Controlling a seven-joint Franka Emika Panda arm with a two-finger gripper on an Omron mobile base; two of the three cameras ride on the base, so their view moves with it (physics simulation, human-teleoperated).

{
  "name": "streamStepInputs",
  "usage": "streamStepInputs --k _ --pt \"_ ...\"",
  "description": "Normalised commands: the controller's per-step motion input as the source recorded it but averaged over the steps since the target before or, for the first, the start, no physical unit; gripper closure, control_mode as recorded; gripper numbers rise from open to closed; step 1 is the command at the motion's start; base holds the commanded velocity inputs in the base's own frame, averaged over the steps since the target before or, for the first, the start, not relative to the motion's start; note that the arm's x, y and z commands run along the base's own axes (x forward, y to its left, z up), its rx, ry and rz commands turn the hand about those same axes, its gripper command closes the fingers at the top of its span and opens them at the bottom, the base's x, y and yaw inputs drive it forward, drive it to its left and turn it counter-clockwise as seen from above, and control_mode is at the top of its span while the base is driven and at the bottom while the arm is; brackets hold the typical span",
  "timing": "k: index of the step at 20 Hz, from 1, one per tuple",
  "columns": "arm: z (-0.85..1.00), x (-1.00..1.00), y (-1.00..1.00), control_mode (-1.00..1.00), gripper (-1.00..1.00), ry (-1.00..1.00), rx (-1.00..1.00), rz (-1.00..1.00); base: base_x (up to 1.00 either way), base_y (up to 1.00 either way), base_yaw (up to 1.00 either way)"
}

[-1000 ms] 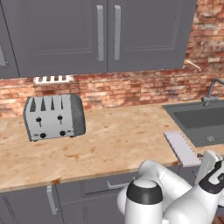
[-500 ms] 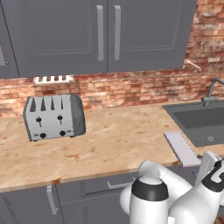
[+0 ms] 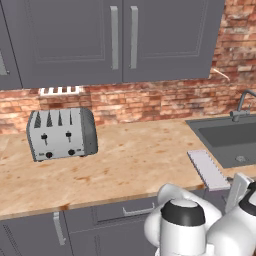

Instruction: The ice cube tray has been filled with water. Take the tray and place it in the freezer to make ice. Close the freezer door after placing the tray.

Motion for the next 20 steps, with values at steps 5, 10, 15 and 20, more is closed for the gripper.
streamStepInputs --k 5,10,15,20 --pt "-0.11 0.03 -0.08 -1.00 -1.00 0.00 0.00 0.02 0.00 0.00 0.00" --pt "-0.02 0.04 0.00 -1.00 -1.00 0.00 0.00 0.00 0.00 0.00 0.00" --pt "0.00 0.04 0.00 -1.00 -1.00 0.00 0.00 0.00 0.00 0.00 0.00" --pt "0.00 0.13 0.09 -1.00 -1.00 0.00 0.00 0.00 0.00 0.00 0.00"
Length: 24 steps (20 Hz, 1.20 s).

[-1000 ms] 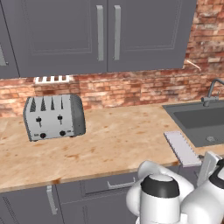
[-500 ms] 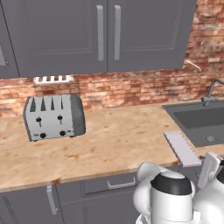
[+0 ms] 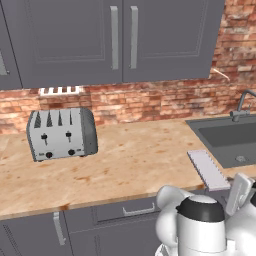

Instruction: The ice cube tray has been filled with water. Take the tray and place it in the freezer to make ice. Close the freezer door after placing the tray.

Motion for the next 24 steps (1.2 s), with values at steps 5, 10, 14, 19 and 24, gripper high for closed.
streamStepInputs --k 5,10,14,19,24 --pt "-0.01 0.25 0.19 -1.00 -1.00 0.00 0.00 0.00 0.00 0.00 0.00" --pt "-0.04 0.27 0.21 -1.00 -1.00 0.00 0.00 0.00 0.00 0.00 0.00" --pt "-0.04 0.23 0.08 -1.00 -1.00 0.00 0.00 0.00 0.00 0.00 0.00" --pt "-0.15 0.03 0.00 -1.00 -1.00 0.00 0.00 0.00 0.00 0.00 0.00" --pt "-0.19 0.00 0.00 -1.00 -1.00 0.00 0.00 0.00 0.00 0.00 0.00"
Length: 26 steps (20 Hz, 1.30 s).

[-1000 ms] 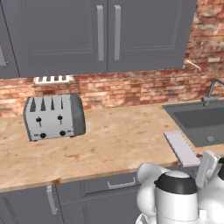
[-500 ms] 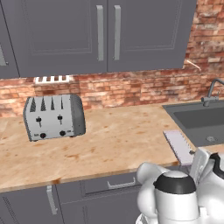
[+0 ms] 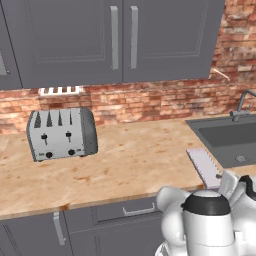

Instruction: The ice cube tray has been filled with water. Take the tray and place it in the freezer to make ice. Close the freezer door after placing the tray.

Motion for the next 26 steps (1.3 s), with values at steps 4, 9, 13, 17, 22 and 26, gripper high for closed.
streamStepInputs --k 4,9,13,17,22,26 --pt "-0.21 0.00 -0.01 -1.00 -1.00 0.00 0.00 0.00 0.00 0.00 0.00" --pt "-0.13 0.09 0.00 -1.00 -1.00 0.00 0.00 0.00 0.00 0.00 0.00" --pt "-0.06 0.22 0.00 -1.00 1.00 0.00 0.00 0.00 0.00 0.00 0.00" --pt "0.00 0.22 0.00 -1.00 1.00 0.00 0.00 0.00 0.00 0.00 0.00" --pt "0.00 0.08 0.00 -1.00 1.00 0.00 0.00 0.00 0.00 0.00 0.00" --pt "0.00 -0.21 0.00 -1.00 1.00 0.00 0.00 0.00 0.00 0.00 0.00"
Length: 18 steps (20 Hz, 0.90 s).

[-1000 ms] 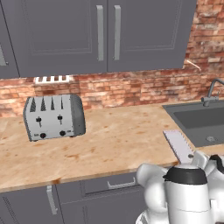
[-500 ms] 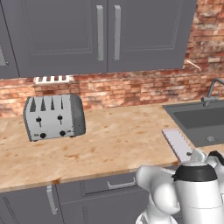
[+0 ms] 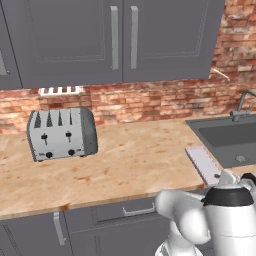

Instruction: The ice cube tray has been filled with water. Take the tray and place it in the freezer to make ice. Close the freezer door after placing the tray.

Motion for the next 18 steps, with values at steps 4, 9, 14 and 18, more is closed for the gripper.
streamStepInputs --k 4,9,14,18 --pt "0.02 -0.40 0.00 -1.00 1.00 0.00 0.00 0.00 0.00 0.00 0.00" --pt "0.41 -0.37 0.00 -1.00 1.00 -0.01 0.00 0.00 0.00 0.00 0.00" --pt "0.99 -0.29 0.02 -1.00 1.00 -0.04 -0.05 0.05 0.00 0.00 0.00" --pt "0.98 -0.24 0.22 -1.00 1.00 -0.07 -0.11 0.11 0.00 0.00 0.00"
